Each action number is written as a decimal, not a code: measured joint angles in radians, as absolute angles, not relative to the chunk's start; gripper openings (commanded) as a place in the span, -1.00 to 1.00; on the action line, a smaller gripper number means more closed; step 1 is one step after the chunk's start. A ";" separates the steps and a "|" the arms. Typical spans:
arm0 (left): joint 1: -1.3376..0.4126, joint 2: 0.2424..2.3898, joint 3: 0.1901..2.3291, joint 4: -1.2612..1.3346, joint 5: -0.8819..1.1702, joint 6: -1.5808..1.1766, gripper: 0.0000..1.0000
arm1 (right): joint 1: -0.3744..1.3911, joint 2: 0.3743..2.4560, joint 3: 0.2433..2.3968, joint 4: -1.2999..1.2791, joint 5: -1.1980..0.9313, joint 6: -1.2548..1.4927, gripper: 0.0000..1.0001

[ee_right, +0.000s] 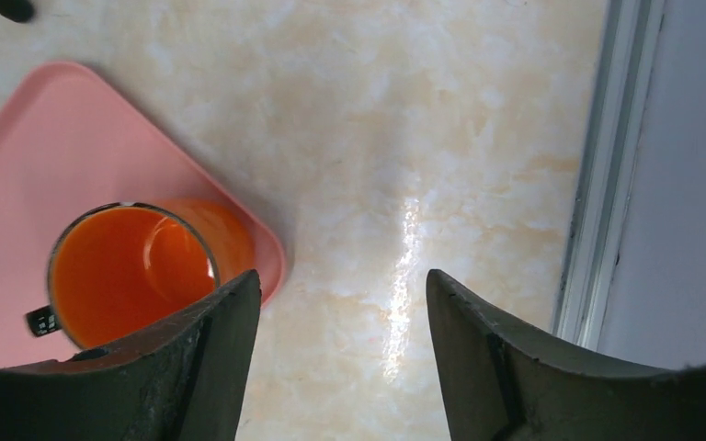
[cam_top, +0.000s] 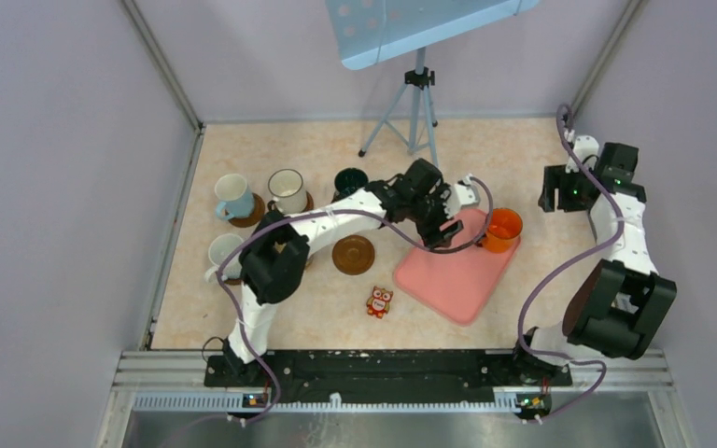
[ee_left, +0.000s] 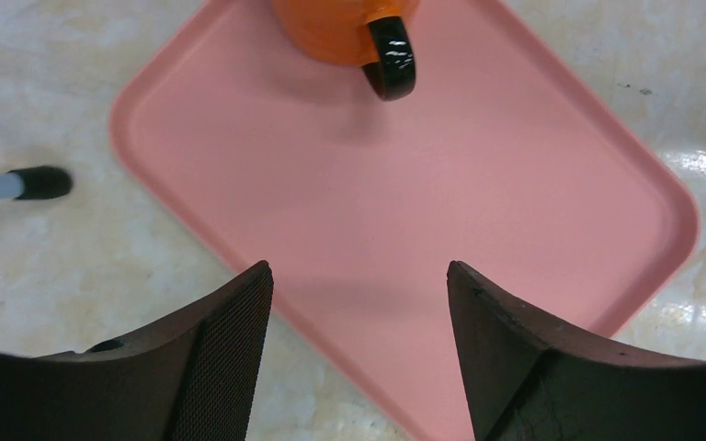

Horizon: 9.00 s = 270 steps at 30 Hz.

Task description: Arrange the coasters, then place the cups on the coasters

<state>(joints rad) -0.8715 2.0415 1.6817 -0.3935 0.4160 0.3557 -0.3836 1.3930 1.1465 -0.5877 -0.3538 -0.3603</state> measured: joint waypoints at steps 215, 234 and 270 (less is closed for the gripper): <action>-0.524 1.311 1.160 -0.602 0.299 0.261 0.97 | -0.060 1.736 1.216 -0.614 -0.378 -0.558 0.23; -0.524 1.311 1.160 -0.623 0.321 0.256 0.97 | -0.015 1.898 1.275 -0.573 -0.287 -0.627 -0.64; -0.523 1.311 1.159 -0.621 0.268 0.213 0.97 | -0.173 1.704 1.015 -0.522 -0.296 -0.112 -1.00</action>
